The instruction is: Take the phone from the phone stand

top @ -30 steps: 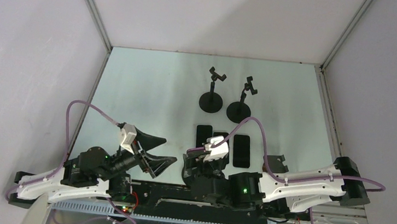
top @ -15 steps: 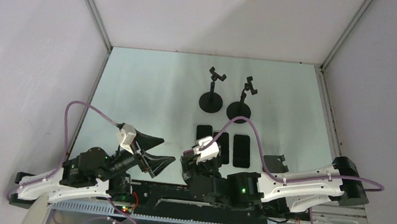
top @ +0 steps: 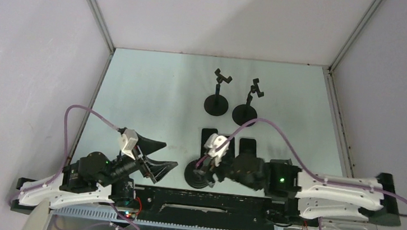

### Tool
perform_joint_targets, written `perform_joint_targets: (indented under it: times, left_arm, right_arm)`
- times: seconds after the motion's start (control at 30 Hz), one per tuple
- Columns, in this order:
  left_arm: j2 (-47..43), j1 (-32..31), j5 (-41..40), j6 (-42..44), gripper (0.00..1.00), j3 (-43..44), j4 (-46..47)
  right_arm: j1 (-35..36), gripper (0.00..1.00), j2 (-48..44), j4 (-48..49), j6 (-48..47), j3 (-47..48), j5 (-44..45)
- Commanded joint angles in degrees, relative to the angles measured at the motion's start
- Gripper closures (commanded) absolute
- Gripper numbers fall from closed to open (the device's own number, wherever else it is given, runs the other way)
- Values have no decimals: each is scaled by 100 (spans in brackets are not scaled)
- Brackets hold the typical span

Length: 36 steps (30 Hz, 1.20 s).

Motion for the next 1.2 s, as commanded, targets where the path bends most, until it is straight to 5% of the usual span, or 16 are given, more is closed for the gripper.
perform_joint_targets:
  times: [0.0, 0.23, 0.37, 0.77, 1.17]
  left_arm:
    - [-77, 5, 444, 473, 0, -116, 349]
    - [751, 8, 1243, 1116, 6, -293, 1174]
    - [1385, 0, 2163, 1586, 12, -344, 1726]
    - [1929, -441, 2648, 2440, 16, -758, 2953]
    - [2698, -904, 2474, 2418, 29, -700, 3051]
  right_arm:
    - [-787, 100, -886, 337, -1239, -242, -3222]
    - [-1903, 100, -1109, 423, -1908, -232, -5767]
    - [-2186, 100, -1014, 506, -2040, -121, -6498]
    - [-2200, 100, -694, 528, -2074, -13, -6853]
    - [-2002, 100, -498, 698, -2082, -13, -6190]
